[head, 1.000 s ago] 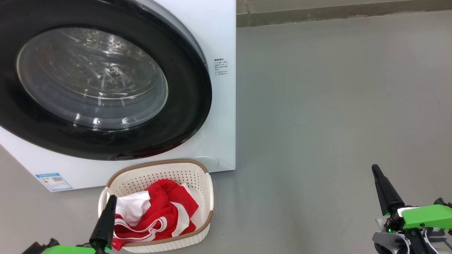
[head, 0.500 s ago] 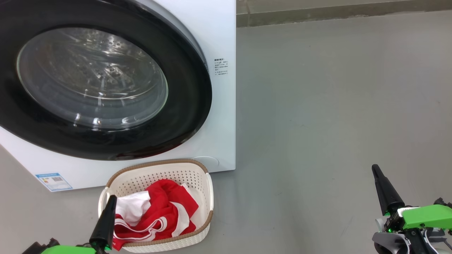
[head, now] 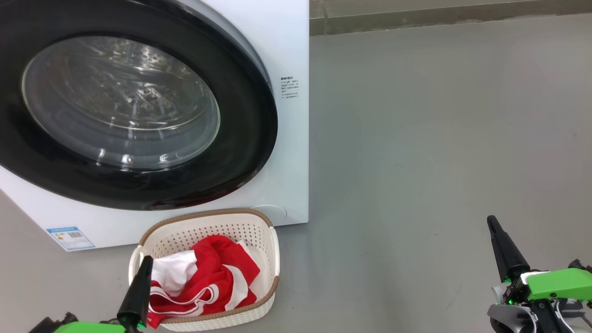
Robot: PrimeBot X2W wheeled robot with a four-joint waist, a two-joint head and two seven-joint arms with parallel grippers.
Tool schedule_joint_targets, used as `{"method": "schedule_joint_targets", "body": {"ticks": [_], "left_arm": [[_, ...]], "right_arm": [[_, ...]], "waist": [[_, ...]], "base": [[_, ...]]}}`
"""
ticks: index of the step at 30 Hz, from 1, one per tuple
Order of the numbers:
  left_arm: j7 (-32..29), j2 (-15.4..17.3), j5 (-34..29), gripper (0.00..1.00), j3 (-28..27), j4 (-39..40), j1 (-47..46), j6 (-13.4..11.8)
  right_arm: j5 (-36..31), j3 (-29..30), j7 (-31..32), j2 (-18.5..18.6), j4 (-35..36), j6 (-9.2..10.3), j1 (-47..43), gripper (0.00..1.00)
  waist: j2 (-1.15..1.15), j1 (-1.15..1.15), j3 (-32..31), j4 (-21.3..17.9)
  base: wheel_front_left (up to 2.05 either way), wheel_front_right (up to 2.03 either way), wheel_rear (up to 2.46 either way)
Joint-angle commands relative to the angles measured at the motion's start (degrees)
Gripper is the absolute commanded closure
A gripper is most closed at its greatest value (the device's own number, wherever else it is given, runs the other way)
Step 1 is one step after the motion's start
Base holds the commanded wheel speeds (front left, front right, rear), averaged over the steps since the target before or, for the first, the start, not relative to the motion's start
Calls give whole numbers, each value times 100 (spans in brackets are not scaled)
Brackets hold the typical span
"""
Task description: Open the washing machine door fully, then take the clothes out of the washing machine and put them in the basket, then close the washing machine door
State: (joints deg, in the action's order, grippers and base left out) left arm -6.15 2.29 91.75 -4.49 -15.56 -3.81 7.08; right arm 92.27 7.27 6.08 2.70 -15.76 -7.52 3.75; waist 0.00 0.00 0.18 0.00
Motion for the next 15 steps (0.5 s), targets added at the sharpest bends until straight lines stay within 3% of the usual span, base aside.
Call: {"method": "schedule_joint_targets", "body": {"ticks": [1, 15], "left_arm": [[-35, 59, 40, 100, -205, 152, -238, 41], [-35, 59, 40, 100, -204, 152, -238, 41]], "right_arm": [[-3, -83, 34, 28, 174, 3, 242, 100], [-6, -80, 36, 26, 174, 3, 242, 100]], "waist": [[0, 0, 0, 0], [0, 0, 0, 0]], "base": [[0, 0, 0], [0, 0, 0]]}}
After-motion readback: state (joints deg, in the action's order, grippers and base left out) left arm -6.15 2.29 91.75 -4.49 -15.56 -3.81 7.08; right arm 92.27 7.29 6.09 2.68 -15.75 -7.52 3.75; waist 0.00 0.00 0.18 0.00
